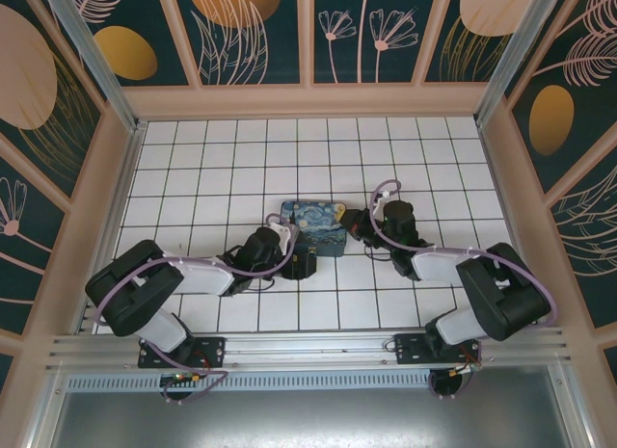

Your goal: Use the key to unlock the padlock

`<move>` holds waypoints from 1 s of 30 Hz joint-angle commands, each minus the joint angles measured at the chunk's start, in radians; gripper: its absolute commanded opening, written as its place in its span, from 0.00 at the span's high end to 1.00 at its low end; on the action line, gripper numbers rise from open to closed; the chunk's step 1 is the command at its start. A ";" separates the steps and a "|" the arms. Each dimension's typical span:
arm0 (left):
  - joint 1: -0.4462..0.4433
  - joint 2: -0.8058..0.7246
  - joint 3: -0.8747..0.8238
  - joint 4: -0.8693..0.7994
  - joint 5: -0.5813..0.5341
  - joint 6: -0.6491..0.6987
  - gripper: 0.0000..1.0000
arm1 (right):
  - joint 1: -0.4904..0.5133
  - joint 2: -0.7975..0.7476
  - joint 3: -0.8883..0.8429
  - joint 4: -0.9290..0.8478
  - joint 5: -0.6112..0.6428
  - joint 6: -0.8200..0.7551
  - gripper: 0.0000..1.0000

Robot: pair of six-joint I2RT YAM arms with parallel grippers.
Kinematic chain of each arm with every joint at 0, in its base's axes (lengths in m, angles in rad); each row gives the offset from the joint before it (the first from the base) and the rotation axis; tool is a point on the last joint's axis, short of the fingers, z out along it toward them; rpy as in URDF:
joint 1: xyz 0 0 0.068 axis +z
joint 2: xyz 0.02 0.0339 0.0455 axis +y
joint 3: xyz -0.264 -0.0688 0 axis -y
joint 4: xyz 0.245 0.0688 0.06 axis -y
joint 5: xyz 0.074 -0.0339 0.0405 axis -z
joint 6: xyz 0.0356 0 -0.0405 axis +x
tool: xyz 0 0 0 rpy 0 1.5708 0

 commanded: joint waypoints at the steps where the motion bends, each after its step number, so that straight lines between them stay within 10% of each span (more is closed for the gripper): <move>1: -0.004 0.036 0.024 0.070 -0.035 0.039 0.27 | -0.020 0.032 0.019 0.083 -0.036 -0.004 1.00; 30: -0.004 0.164 0.038 0.275 -0.005 0.128 0.28 | -0.034 0.169 0.053 0.175 -0.068 0.027 1.00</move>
